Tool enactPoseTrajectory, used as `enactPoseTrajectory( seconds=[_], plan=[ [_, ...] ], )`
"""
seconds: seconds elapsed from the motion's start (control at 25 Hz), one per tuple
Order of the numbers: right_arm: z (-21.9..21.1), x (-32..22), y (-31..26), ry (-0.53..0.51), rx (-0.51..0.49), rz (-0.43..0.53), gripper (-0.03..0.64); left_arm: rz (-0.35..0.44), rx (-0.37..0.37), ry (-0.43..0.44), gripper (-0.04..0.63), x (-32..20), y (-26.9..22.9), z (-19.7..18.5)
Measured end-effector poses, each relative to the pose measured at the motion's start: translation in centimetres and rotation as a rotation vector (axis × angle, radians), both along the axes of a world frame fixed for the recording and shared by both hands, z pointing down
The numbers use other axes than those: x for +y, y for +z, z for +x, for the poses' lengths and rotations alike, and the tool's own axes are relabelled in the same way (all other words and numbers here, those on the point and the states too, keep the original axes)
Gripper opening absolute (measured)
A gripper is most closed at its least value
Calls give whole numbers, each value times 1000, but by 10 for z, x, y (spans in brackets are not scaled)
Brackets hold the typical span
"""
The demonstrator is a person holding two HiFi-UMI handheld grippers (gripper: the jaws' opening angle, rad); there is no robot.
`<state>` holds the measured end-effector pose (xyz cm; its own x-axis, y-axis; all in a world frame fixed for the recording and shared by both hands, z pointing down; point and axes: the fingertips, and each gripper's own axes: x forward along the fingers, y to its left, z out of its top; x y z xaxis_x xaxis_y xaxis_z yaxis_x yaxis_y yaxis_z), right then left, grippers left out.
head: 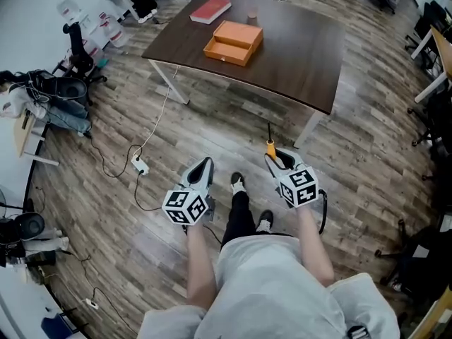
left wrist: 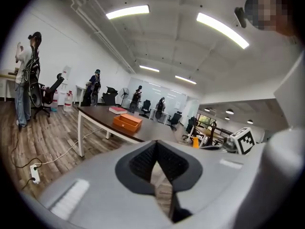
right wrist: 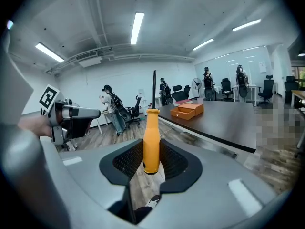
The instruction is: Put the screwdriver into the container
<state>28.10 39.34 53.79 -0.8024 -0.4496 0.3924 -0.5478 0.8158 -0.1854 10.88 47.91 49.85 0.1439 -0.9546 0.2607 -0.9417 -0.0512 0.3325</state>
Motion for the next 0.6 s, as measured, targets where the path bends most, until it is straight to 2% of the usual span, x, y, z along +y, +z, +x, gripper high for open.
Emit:
enactPoseTrajectory(
  seconds=[0.16,0.32,0.6],
  plan=[
    [-12,-24,1,-1,19,-3,108,4,-3,15,54,-28,-2,-14],
    [-21,-54,0,1,50,-1,109,11,7,85,54,-68,-3,-19],
    [-45,-128,-1,69,55,-19,108,-4,-9,151,54,-152,-1,-50]
  ],
)
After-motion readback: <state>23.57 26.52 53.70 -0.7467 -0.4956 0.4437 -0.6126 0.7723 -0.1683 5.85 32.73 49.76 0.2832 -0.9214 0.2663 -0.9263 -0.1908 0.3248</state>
